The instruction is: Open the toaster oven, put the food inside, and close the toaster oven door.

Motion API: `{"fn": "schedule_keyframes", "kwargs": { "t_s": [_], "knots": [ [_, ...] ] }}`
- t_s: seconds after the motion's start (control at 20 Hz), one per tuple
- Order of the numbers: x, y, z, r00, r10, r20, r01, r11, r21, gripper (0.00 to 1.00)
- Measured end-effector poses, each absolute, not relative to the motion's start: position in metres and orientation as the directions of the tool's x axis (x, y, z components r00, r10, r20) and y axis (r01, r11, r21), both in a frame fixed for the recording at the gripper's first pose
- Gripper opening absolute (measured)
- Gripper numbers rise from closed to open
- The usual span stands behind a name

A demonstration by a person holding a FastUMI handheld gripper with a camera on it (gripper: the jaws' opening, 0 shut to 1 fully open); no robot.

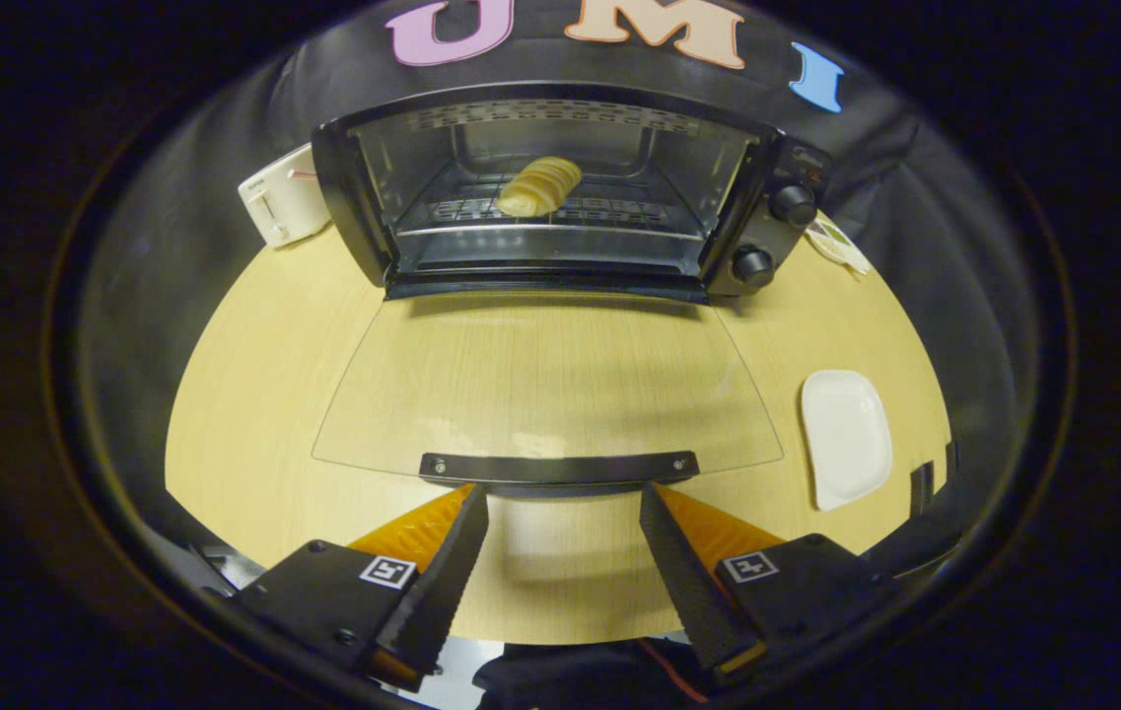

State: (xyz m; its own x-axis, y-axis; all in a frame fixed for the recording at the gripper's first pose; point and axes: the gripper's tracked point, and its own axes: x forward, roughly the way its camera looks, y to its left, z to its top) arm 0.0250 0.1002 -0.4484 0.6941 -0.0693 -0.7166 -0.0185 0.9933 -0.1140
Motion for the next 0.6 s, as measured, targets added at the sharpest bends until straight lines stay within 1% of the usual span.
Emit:
{"fn": "schedule_keyframes", "kwargs": {
  "t_s": [0.25,0.45,0.6],
  "knots": [
    [0.028,0.106,-0.411,0.723,-0.053,-0.688,0.008,0.998,-0.069,0.96],
    [0.036,0.111,-0.387,0.732,-0.061,-0.679,-0.026,0.993,-0.118,0.96],
    [0.045,0.118,-0.365,0.758,-0.042,-0.651,-0.041,0.993,-0.111,0.97]
  ]
}}
